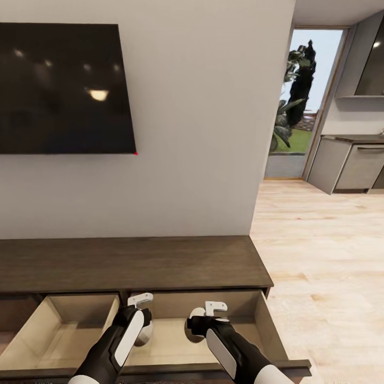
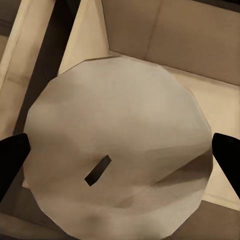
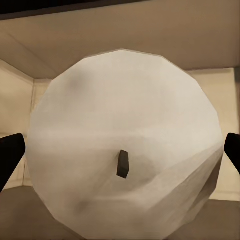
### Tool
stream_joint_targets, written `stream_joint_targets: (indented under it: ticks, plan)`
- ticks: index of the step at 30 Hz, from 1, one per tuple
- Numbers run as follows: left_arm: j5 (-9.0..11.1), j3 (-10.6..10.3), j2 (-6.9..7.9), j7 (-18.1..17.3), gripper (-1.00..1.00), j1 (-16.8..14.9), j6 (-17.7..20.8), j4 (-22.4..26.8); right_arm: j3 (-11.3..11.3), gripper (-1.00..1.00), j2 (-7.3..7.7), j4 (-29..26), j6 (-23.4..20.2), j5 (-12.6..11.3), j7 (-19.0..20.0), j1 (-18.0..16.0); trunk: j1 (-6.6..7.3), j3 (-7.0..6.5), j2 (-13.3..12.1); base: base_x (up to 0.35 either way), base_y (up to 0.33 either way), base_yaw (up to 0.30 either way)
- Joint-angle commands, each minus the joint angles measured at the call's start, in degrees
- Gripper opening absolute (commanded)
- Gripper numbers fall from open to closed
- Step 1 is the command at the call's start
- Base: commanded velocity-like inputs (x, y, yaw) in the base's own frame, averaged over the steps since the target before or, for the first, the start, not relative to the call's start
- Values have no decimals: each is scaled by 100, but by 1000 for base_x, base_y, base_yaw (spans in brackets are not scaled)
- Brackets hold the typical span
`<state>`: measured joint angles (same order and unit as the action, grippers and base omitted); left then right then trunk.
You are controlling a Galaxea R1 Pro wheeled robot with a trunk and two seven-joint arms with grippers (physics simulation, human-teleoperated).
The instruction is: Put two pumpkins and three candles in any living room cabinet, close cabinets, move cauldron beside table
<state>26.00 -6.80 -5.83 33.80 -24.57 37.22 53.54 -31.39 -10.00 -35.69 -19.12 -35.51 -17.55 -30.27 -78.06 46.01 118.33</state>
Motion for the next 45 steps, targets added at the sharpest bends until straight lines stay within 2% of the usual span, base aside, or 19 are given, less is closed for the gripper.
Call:
stream_joint_targets:
  ticks: [1,5,9,12,14,16,20,25,45]
  plan:
    - [59,-14,2,57,-100,-4,5,7,-16,-100,0,-8,-14,-34,-46,-5,-22,24,44,0,0,0]
    - [61,-36,-4,54,-100,-4,-5,7,-16,-100,0,-4,98,-39,-46,-5,-110,96,205,0,0,0]
    - [75,-288,-6,56,-100,-4,-224,7,-35,-100,0,0,231,-38,-46,-5,-197,168,365,0,0,0]
    - [87,-530,-11,57,-100,-4,-411,7,-193,-100,0,1,339,-42,-46,-5,-263,221,486,0,0,0]
    - [89,-577,-14,58,-100,-4,-441,7,-364,-100,0,1,472,-62,-41,-8,-307,257,566,0,0,0]
    - [89,-589,-15,59,-100,-4,-449,7,-452,-100,0,1,507,-73,-33,-6,-351,293,646,0,0,0]
    - [90,-593,-19,57,-100,-4,-452,7,-492,-100,0,1,521,-85,-25,-5,-439,365,807,0,0,0]
    - [90,-594,-64,57,-100,-4,-452,7,-499,-100,0,1,523,-87,-22,-5,-549,455,1007,0,0,0]
    - [90,-594,-68,57,-100,-4,-452,7,-500,-100,0,1,533,-88,-29,-5,-988,814,1809,0,0,0]
